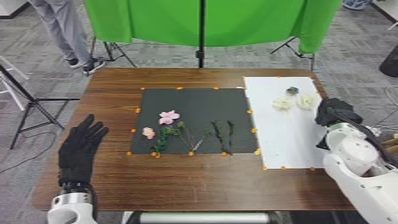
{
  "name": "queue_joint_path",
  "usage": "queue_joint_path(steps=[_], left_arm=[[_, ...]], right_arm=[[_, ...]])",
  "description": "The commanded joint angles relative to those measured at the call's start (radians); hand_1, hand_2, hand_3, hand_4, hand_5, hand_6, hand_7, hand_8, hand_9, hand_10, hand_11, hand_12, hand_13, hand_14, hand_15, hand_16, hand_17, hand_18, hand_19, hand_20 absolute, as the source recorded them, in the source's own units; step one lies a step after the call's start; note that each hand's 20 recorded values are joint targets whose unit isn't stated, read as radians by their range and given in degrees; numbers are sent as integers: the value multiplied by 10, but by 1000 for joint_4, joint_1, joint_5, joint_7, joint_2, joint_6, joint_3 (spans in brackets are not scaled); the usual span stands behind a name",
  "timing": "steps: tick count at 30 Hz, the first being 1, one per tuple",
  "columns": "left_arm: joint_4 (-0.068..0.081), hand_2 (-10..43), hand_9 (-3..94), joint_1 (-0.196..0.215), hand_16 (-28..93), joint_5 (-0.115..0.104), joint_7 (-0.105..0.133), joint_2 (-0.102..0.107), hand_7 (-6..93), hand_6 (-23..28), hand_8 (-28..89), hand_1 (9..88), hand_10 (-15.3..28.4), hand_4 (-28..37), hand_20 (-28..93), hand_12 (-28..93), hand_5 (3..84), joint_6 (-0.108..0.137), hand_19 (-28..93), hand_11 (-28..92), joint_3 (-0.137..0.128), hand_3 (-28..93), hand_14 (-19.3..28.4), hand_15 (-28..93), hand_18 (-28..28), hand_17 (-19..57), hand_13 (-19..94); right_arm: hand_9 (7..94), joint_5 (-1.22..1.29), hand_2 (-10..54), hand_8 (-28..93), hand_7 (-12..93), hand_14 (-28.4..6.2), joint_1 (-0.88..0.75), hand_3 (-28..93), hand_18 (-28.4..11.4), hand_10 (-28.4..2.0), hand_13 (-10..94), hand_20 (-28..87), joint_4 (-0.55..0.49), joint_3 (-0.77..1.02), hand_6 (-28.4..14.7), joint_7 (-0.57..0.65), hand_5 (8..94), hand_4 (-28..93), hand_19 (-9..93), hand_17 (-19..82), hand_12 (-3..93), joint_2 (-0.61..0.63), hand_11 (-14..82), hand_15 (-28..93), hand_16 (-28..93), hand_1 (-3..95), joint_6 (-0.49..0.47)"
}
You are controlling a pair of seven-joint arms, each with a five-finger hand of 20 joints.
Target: Arrange flowers
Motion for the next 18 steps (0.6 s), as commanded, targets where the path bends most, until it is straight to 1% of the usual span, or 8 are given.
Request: queue_joint_path(steps=[1,5,8,11,15,17,18], left_arm=[[9,6,410,22,-20,3,-10,-5,100,44,-63,187,127,-283,200,103,411,-6,107,178,6,720,173,284,129,34,311],[13,6,410,13,-20,5,-11,-5,99,44,-62,188,128,-283,200,103,411,-12,106,178,9,720,173,283,129,35,311],[15,6,409,10,-20,5,-10,-4,98,44,-63,189,127,-283,200,103,411,-15,107,177,11,719,174,282,129,35,311],[16,6,409,8,-20,4,-12,-5,98,44,-62,189,126,-283,200,103,411,-16,106,177,13,720,173,282,129,35,310],[19,5,409,2,-20,6,-16,-3,97,45,-63,188,126,-283,200,103,411,-22,106,177,17,720,173,281,129,34,311],[21,6,409,-2,-19,6,-17,-4,96,45,-62,188,126,-283,200,104,411,-22,107,177,20,720,173,282,129,34,311],[20,6,409,-1,-19,7,-18,-4,96,45,-62,189,127,-283,200,104,411,-22,107,177,20,719,173,282,129,34,311]], right_arm=[[905,12,-95,78,212,-19,59,564,-100,-88,900,571,-166,8,3,-19,808,-191,932,679,418,20,101,638,330,651,97],[908,101,-95,82,208,-17,192,571,-100,-88,900,574,-248,-137,3,-97,811,-188,932,681,420,18,100,637,335,645,134],[908,202,-95,84,206,-16,302,575,-99,-88,900,576,-273,-273,2,-165,811,-190,932,681,423,-19,100,636,338,641,118],[908,261,-95,85,205,-16,414,579,-98,-87,900,579,-243,-417,2,-239,811,-192,932,681,424,-78,99,636,340,637,110],[906,293,-95,89,206,-15,513,583,-98,-86,900,582,-203,-568,3,-316,810,-197,932,682,426,-150,98,637,342,634,61],[905,291,-95,89,206,-15,546,584,-98,-84,899,583,-190,-634,4,-326,808,-197,932,682,427,-176,98,638,343,632,53],[904,289,-95,89,207,-15,557,585,-98,-83,899,584,-185,-660,5,-331,807,-198,932,682,428,-187,98,639,344,631,40]])
